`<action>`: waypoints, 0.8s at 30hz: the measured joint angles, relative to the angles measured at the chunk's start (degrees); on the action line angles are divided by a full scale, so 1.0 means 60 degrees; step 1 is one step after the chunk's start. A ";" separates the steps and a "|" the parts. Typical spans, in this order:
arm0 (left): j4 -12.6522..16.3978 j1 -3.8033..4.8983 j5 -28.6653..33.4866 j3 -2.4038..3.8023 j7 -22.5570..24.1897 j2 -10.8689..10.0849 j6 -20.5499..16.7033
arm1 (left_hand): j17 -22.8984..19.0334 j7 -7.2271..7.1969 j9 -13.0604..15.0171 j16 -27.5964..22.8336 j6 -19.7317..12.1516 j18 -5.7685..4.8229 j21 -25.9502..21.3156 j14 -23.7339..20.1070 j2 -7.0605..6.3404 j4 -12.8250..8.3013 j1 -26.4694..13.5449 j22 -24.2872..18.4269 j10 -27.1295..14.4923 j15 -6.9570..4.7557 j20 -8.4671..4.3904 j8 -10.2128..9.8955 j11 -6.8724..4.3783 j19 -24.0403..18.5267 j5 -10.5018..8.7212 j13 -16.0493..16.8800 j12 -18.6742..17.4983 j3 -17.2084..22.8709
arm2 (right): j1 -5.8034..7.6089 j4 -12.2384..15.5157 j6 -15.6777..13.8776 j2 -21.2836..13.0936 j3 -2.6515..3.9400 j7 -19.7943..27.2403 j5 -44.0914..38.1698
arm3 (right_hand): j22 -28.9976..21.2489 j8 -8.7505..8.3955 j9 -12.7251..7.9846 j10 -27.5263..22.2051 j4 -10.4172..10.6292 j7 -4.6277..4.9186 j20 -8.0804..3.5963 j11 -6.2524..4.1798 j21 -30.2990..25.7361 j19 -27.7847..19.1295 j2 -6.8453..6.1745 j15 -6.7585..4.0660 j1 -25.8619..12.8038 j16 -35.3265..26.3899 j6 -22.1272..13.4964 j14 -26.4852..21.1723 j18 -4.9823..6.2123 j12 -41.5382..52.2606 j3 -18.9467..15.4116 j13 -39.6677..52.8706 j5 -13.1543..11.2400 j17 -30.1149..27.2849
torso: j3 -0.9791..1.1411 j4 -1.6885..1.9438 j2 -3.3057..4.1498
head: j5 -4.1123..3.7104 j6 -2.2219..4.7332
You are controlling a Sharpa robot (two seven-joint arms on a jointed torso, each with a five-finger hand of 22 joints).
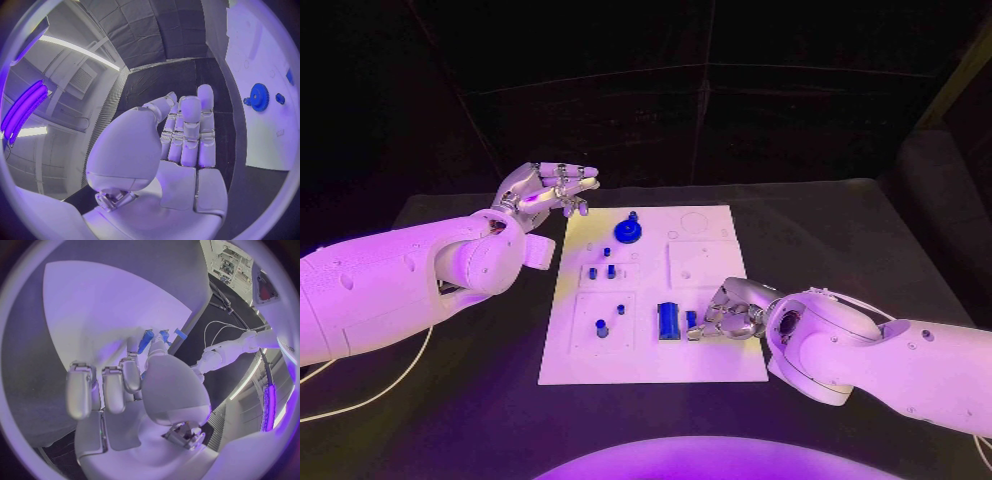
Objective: Assemble the parts on the task board
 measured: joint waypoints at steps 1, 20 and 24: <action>0.0000 0.0000 0.0000 0.0000 0.0000 0.0000 0.0000 | 0.0000 0.0000 0.0000 0.0000 0.0000 0.0000 0.0000 0.0000 0.0000 0.0000 0.0000 0.0000 0.0000 0.0000 0.0000 0.0000 0.0000 0.0000 0.0000 0.0000 0.0000 0.0000 | 0.0000 -0.0017 -0.0017 0.0002 0.0000 -0.0020 -0.0026 | 0.0000 0.0030 0.0001 0.0000 -0.0005 0.0000 0.0000 0.0000 0.0000 0.0000 0.0004 0.0002 0.0003 0.0000 0.0000 0.0002 0.0000 -0.0025 0.0006 0.0141 0.0000 0.0000 | 0.0000 0.0000 0.0000 | 0.0000 0.0000; -0.0010 0.0000 0.0000 0.0000 -0.0006 0.0007 0.0000 | 0.0001 0.0000 0.0000 0.0000 0.0000 0.0000 0.0000 0.0000 0.0000 0.0000 0.0000 0.0001 -0.0071 0.0000 0.0000 0.0000 -0.0002 0.0000 0.0000 0.0001 0.0000 0.0000 | -0.0002 0.0019 -0.0538 -0.0182 -0.0002 0.0272 -0.0112 | 0.0000 -0.0137 -0.0034 -0.0118 0.0036 0.0100 0.0018 0.0010 -0.0385 -0.0326 -0.0015 0.0020 0.0079 -0.0316 -0.0380 0.0018 0.0010 -0.0668 -0.0193 0.0414 0.0090 -0.0156 | 0.0005 -0.0014 -0.0022 | -0.0005 0.0068; -0.0017 0.0000 0.0000 -0.0003 -0.0003 0.0010 -0.0001 | -0.0077 0.0000 0.0000 0.0000 0.0000 0.0000 0.0000 0.0000 0.0000 -0.0027 0.0000 0.0001 -0.0071 0.0000 0.0000 0.0000 -0.0002 0.0000 0.0000 0.0001 0.0000 -0.0027 | 0.0118 -0.0090 -0.0871 -0.0479 -0.0005 0.1133 0.0489 | -0.1010 -0.0593 -0.0283 -0.1415 -0.0019 0.0405 0.0219 0.0311 -0.1754 -0.1465 0.0060 0.0277 0.0546 -0.1590 -0.1170 -0.0042 0.0533 -0.3646 -0.0297 -0.2078 0.0256 -0.1941 | -0.0012 -0.0003 -0.0057 | -0.0086 0.0178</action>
